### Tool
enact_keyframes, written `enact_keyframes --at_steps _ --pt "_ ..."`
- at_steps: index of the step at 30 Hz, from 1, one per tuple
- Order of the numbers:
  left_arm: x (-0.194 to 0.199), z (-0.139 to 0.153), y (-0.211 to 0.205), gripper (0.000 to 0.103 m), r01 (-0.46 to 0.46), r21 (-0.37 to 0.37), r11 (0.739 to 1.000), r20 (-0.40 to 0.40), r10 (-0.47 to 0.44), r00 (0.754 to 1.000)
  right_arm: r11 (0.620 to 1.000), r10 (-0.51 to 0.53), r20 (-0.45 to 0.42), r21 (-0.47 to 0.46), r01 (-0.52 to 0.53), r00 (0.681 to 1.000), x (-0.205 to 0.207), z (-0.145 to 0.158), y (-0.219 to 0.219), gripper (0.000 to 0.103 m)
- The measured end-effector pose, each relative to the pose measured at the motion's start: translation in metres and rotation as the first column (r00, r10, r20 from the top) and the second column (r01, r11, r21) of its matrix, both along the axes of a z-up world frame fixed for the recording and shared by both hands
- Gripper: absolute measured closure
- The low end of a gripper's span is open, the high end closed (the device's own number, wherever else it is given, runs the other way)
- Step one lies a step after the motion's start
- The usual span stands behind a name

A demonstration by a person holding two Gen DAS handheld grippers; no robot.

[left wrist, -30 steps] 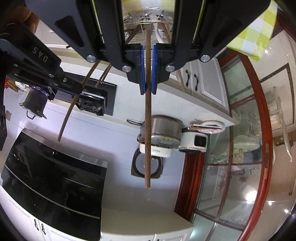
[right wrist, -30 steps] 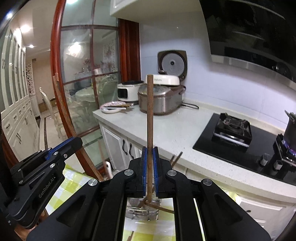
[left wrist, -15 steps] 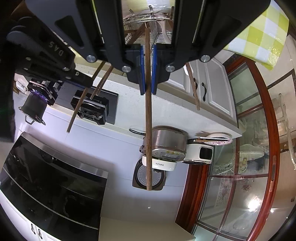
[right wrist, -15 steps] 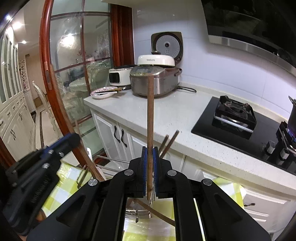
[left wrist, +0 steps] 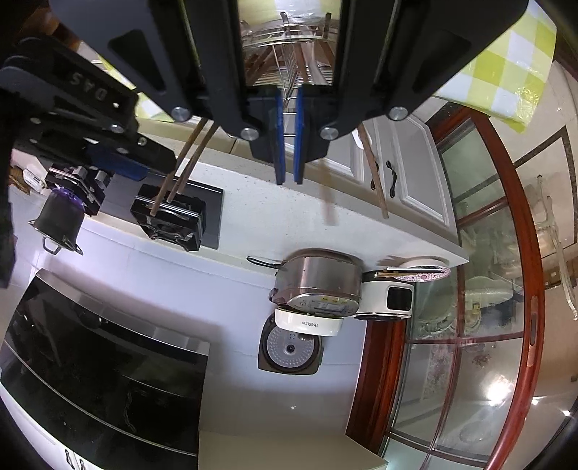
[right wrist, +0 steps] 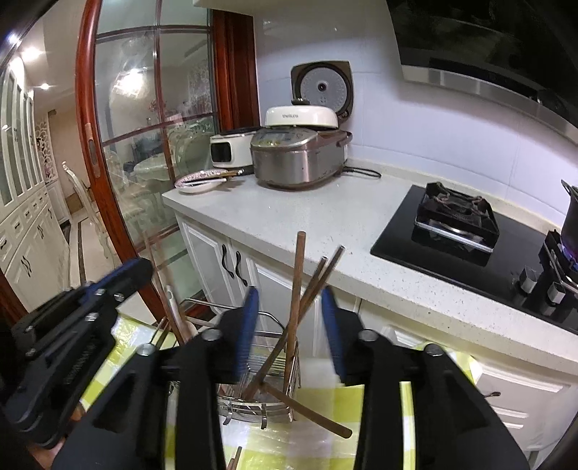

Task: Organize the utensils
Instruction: 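Open the right tool to release its chopstick while the left tool releases its chopstick into the rack, then grasp a wooden chopstick on the cloth with the left tool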

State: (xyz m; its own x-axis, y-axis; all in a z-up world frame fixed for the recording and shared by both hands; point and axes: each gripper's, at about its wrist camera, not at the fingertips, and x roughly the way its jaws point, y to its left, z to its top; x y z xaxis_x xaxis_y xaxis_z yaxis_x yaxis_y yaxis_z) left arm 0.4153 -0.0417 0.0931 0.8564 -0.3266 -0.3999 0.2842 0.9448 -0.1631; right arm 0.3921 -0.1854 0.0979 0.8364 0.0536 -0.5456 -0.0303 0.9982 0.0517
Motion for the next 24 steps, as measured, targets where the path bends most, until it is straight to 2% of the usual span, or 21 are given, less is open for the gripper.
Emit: enact_keyframes --at_steps 2,3,5,6,9,11,15,19,20,24 --pt "-0.001 -0.002 0.002 0.099 -0.001 -0.012 1.0 -0.01 0.001 1.0 1.0 0.006 0.003 -0.008 -0.006 1.0 -0.003 0.001 0.002 0.064" --pt "-0.002 -0.002 0.003 0.098 -0.008 -0.02 1.0 -0.012 0.008 1.0 1.0 0.009 0.006 -0.008 -0.009 1.0 -0.005 0.002 0.002 0.058" --pt "-0.006 -0.002 0.009 0.087 -0.009 -0.038 0.999 -0.023 0.008 1.0 1.0 0.009 0.014 -0.014 -0.009 1.0 -0.01 0.004 0.002 0.049" --pt "-0.009 -0.003 0.012 0.084 -0.011 -0.04 0.999 -0.025 0.01 1.0 1.0 0.009 0.023 -0.018 -0.008 1.0 -0.014 0.006 0.002 0.047" --pt "-0.024 -0.005 0.023 0.082 -0.024 -0.059 0.998 -0.022 0.023 0.999 1.0 0.006 0.049 -0.014 -0.005 0.999 -0.03 0.01 0.002 0.043" --pt "-0.036 -0.009 0.031 0.075 -0.033 -0.074 0.997 -0.03 0.031 0.999 1.0 -0.001 0.068 -0.013 0.002 0.998 -0.045 0.011 0.002 0.04" --pt "-0.066 -0.02 0.041 0.069 -0.04 -0.064 0.997 -0.052 0.037 0.998 0.999 -0.021 0.097 -0.028 0.024 0.995 -0.075 0.011 0.002 0.034" --pt "-0.096 -0.043 0.048 0.064 -0.029 -0.047 0.998 -0.106 0.024 0.994 0.998 -0.057 0.105 -0.017 0.059 0.993 -0.114 -0.005 -0.006 0.028" --pt "-0.105 -0.056 0.048 0.064 -0.023 -0.033 0.999 -0.14 0.019 0.99 0.998 -0.061 0.102 -0.01 0.062 0.993 -0.121 -0.01 -0.009 0.027" --pt "-0.127 -0.1 0.044 0.065 0.027 -0.015 1.0 -0.249 -0.03 0.968 0.996 -0.078 0.006 0.036 0.077 0.997 -0.147 -0.056 -0.021 0.025"
